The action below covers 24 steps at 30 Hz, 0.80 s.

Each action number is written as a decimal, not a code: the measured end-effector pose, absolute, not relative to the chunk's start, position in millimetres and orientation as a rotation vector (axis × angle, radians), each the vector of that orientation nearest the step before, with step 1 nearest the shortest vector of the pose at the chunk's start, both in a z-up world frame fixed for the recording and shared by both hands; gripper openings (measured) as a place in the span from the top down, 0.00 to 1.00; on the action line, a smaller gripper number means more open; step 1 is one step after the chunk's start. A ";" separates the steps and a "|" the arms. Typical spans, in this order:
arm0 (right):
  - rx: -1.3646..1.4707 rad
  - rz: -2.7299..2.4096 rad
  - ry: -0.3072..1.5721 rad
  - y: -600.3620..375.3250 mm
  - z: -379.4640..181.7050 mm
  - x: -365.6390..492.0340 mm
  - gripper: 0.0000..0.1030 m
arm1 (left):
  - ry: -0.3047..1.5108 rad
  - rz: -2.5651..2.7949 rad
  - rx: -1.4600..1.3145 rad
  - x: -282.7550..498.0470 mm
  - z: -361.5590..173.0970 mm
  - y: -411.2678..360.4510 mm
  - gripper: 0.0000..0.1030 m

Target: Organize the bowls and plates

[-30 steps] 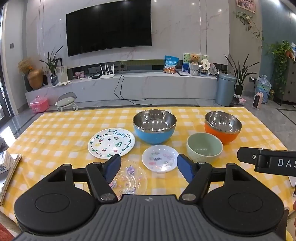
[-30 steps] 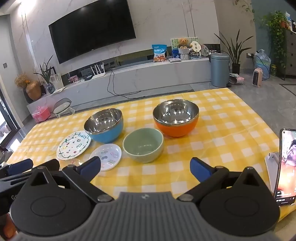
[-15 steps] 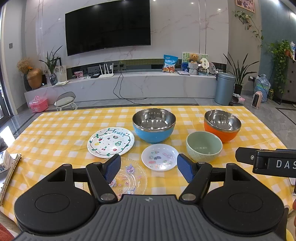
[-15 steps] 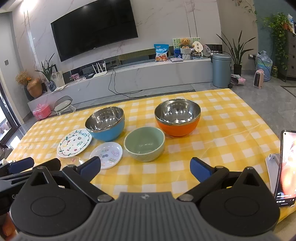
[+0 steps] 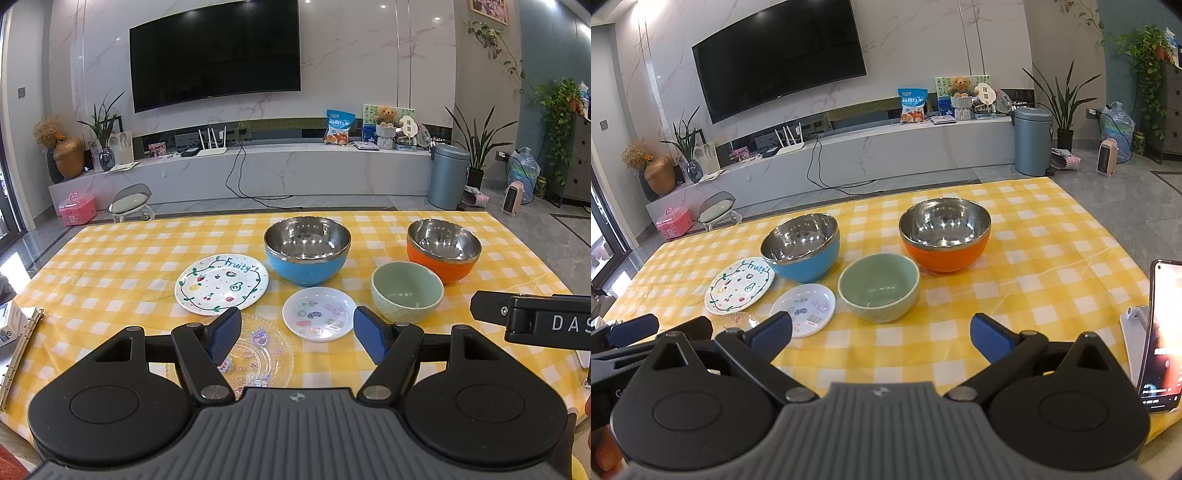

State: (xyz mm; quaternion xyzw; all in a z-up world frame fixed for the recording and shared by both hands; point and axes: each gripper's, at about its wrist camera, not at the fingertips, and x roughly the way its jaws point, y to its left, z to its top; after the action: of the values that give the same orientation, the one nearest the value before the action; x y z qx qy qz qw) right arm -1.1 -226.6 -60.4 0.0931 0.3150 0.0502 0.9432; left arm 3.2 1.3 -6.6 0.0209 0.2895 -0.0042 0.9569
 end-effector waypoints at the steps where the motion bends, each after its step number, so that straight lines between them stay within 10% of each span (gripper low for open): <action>1: 0.190 0.102 0.643 -226.6 -60.4 -0.2 0.02 | 0.587 -0.008 0.042 3.2 -6.6 1.3 0.20; 24: 0.188 0.101 0.644 -226.8 -60.4 -0.2 0.02 | 0.591 -0.010 0.045 2.6 -9.0 -0.4 0.21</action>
State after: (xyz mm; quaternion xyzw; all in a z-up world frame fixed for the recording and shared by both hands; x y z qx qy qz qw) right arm -0.2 -226.8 -60.4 0.0924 0.3158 0.0498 0.9430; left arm 2.6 -0.4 -9.0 0.0223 0.2911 -0.0049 0.9564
